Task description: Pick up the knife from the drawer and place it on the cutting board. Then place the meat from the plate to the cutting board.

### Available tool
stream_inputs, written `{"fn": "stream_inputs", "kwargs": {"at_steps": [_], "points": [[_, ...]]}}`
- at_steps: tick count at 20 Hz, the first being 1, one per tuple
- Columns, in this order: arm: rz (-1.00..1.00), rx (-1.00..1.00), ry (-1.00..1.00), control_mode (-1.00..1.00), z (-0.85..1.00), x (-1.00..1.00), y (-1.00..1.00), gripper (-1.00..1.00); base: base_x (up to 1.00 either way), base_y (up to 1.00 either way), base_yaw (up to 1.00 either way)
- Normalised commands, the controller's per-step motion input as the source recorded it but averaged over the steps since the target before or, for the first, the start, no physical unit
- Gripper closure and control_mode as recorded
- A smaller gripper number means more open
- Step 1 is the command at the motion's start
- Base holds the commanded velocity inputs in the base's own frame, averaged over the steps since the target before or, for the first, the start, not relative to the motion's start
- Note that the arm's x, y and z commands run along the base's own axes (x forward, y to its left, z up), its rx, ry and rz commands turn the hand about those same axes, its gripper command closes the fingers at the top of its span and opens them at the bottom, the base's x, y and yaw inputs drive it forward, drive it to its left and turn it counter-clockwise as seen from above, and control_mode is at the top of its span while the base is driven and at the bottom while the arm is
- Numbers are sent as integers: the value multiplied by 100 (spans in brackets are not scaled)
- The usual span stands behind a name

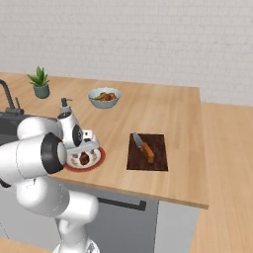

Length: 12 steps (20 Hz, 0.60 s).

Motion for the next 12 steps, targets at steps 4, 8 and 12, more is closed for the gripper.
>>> {"fn": "stream_inputs", "kwargs": {"at_steps": [4, 8, 12], "points": [[0, 0, 0, -100, -31, 0, 14, -100, 0, 0, 0], [0, 0, 0, -100, -23, 13, 6, -100, 0, 0, 0], [0, 1, 0, -100, -16, 22, -1, -100, 0, 0, 0]]}}
